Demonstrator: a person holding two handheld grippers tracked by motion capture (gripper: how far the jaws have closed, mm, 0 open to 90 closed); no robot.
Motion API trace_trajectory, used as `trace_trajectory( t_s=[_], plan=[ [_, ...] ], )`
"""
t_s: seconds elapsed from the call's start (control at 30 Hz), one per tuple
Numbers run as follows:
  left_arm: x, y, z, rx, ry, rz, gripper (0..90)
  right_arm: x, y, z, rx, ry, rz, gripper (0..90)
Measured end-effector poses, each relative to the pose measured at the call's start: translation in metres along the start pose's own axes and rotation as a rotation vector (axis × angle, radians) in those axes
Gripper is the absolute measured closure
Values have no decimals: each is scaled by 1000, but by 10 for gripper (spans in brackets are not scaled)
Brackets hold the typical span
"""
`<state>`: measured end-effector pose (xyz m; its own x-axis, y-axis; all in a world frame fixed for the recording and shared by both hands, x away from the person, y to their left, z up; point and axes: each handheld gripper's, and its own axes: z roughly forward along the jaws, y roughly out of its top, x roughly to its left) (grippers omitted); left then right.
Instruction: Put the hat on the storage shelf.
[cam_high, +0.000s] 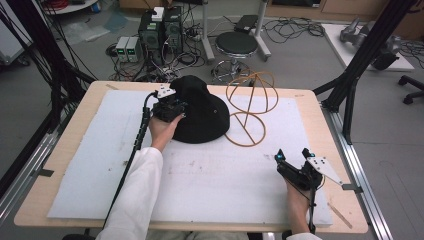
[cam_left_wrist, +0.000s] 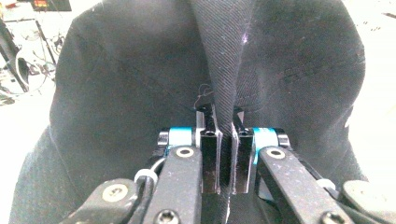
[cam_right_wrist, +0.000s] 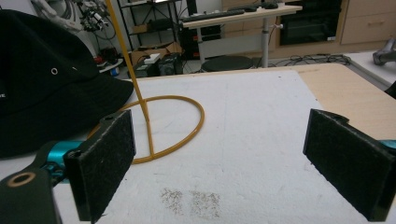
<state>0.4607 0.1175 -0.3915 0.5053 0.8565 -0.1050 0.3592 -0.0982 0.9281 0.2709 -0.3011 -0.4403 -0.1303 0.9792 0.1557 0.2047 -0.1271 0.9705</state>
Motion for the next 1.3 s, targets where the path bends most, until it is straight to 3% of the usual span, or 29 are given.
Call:
trace_trajectory(
  t_s=[0.27, 0.43, 1.0, 1.3],
  plan=[
    [1, 8, -17, -64, 17, -5, 856, 0, 0, 0, 1, 6, 9, 85],
    [-2, 17, -30, -119, 27, 38, 856, 0, 0, 1, 1, 9, 11, 84],
    [-9, 37, -63, -260, 65, 79, 856, -1, 0, 1, 3, 13, 20, 85],
    [-15, 45, -81, -354, 54, 82, 856, -1, -1, 2, 4, 19, 22, 84]
  ],
)
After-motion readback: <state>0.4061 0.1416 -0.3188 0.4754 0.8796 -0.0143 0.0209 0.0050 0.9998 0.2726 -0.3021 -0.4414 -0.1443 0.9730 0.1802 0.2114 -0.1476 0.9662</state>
